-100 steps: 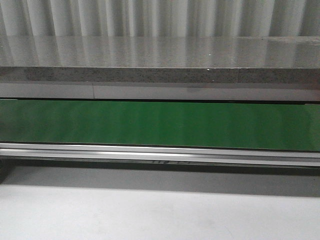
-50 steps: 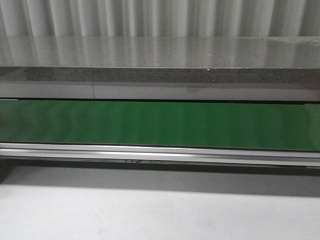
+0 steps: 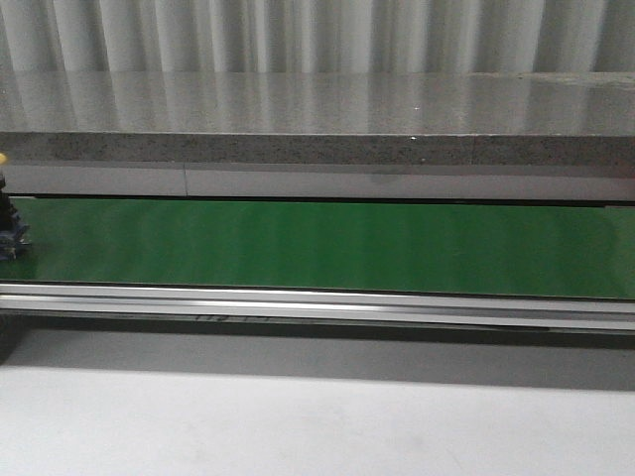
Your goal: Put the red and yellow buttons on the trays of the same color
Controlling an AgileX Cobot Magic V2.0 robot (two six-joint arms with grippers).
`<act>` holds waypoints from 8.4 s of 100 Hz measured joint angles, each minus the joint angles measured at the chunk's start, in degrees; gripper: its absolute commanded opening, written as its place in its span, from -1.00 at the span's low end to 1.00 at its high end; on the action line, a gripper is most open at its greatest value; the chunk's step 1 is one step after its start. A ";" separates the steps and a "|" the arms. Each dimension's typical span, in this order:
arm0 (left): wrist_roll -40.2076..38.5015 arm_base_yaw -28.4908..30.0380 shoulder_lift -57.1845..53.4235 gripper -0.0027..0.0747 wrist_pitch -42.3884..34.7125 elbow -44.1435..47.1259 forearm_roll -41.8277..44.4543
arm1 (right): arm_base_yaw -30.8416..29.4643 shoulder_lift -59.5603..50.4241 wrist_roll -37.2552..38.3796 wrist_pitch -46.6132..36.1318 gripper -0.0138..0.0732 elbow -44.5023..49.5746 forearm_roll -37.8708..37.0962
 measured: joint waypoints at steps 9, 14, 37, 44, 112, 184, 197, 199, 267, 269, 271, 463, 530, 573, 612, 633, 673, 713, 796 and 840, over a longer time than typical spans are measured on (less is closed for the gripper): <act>0.10 0.13 1.92 0.53 -1.52 -0.13 0.18 | 0.00 0.00 0.00 0.00 -0.83 0.00 0.00; 0.10 0.12 3.26 0.53 -2.71 -0.13 0.18 | 0.00 0.00 0.00 0.00 -0.83 0.00 0.00; 0.10 0.12 9.79 0.53 -6.98 -1.53 0.27 | 0.00 0.00 0.00 0.00 -0.83 0.00 0.00; 0.10 0.12 11.60 0.53 -8.51 -2.23 0.27 | 0.00 0.00 0.00 0.00 -0.83 0.00 0.00; 0.10 0.12 13.70 -0.36 -18.75 -3.01 0.66 | 0.00 0.00 0.00 0.00 -0.83 0.00 0.00; 2.91 -1.27 -7.98 -0.59 -19.57 8.81 0.85 | 0.00 0.00 0.00 0.00 -0.83 0.00 0.00; 3.05 -5.03 -13.33 -0.59 -20.19 11.66 0.85 | 0.00 0.00 0.00 0.00 -0.83 0.00 0.00; 3.05 -5.83 -13.90 -0.59 -20.19 11.84 0.81 | 0.00 0.00 0.00 0.00 -0.83 0.00 0.00; 3.13 -17.43 -11.22 -0.27 -21.82 13.85 0.01 | 0.00 0.00 0.00 0.00 -0.83 0.00 0.00; 3.13 -17.43 -11.11 -0.20 -21.82 13.85 0.01 | 0.00 0.00 0.00 0.00 -0.83 0.00 0.00; 3.13 -17.43 -11.12 -0.10 -21.94 13.85 0.01 | 0.00 0.00 0.00 0.00 -0.83 0.00 0.00; 4.94 -37.66 -68.17 -0.98 -38.01 46.42 0.81 | 8.84 24.42 0.00 1.39 0.06 -12.31 0.34; 4.94 -37.66 -68.17 -0.98 -38.01 46.42 0.81 | 9.99 65.38 0.00 7.95 0.81 -32.00 5.95; 4.94 -37.66 -68.17 -0.98 -38.01 46.42 0.81 | 9.99 75.23 -1.76 -0.94 -0.10 -32.47 5.95; 4.94 -37.66 -68.17 -0.98 -38.01 46.42 0.81 | 6.66 71.35 2.28 -4.20 -0.43 -32.47 5.95; 4.94 -37.66 -68.17 -0.98 -38.01 46.42 0.81 | -4.81 64.05 4.47 -4.51 -0.43 -32.47 5.95; 4.94 -37.66 -68.17 -0.98 -38.01 46.42 0.81 | -31.43 58.54 4.95 -4.51 -0.43 -32.47 5.73; 4.94 -37.66 -68.17 -0.98 -38.01 46.42 0.81 | -42.82 63.73 9.02 -7.15 -0.43 -31.74 2.01; 4.94 -37.66 -68.17 -0.98 -38.01 46.42 0.81 | -47.41 82.26 21.96 -20.54 -0.43 -26.84 -1.58; 4.94 -37.66 -68.17 -0.98 -38.01 46.42 0.81 | -47.41 85.86 25.31 -23.29 0.78 -26.84 -1.58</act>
